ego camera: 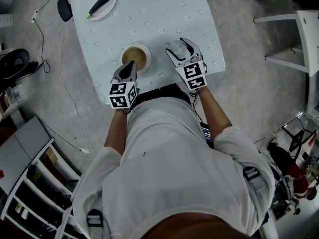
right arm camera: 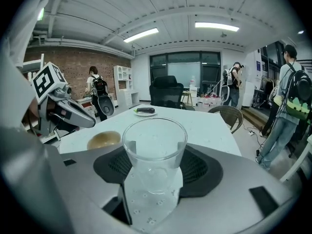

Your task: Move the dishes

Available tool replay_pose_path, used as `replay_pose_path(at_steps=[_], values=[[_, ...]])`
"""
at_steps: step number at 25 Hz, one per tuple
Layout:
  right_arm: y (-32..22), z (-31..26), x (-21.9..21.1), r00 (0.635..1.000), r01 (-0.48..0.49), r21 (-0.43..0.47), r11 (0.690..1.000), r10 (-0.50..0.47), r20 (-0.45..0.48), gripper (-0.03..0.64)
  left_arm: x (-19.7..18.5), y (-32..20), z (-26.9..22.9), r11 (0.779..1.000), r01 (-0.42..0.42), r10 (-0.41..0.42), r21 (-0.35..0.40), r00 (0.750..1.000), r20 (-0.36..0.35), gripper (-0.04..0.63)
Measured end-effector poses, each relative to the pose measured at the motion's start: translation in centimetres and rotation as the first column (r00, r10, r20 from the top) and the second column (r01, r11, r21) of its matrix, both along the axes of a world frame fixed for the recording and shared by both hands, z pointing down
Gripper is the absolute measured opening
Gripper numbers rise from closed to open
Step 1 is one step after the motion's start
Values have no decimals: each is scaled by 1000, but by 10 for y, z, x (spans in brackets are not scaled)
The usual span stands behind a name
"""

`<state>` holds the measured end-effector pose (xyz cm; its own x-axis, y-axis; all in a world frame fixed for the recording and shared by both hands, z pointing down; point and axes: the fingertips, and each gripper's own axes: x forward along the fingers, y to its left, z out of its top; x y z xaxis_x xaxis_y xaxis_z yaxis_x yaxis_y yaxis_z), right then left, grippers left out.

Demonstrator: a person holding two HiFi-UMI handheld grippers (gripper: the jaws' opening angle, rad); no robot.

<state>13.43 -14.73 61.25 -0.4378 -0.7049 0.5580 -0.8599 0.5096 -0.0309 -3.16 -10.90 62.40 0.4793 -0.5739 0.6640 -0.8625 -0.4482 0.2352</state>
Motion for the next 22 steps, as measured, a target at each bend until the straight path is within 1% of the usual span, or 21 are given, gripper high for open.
replay_pose_path(at_steps=[6,11,19,22], values=[[5,27,4,999,32,-47,998,-32,-5,276,-9,11,7,999,48,-48,-24,998,29,20],[7,40,-1,999,53,-69,996,-53,2,276,-14,17,9,997,66,-65,-30,997,43,20],[8,41,-3,997,72,-52,996,-72,-2,278,-14,21,4,997,78,-77,-24,996,53,20],[9,41,-6,998,68,-62,996,-67,6,282,-16,21,4,996,81,-79,-25,996,50,20]])
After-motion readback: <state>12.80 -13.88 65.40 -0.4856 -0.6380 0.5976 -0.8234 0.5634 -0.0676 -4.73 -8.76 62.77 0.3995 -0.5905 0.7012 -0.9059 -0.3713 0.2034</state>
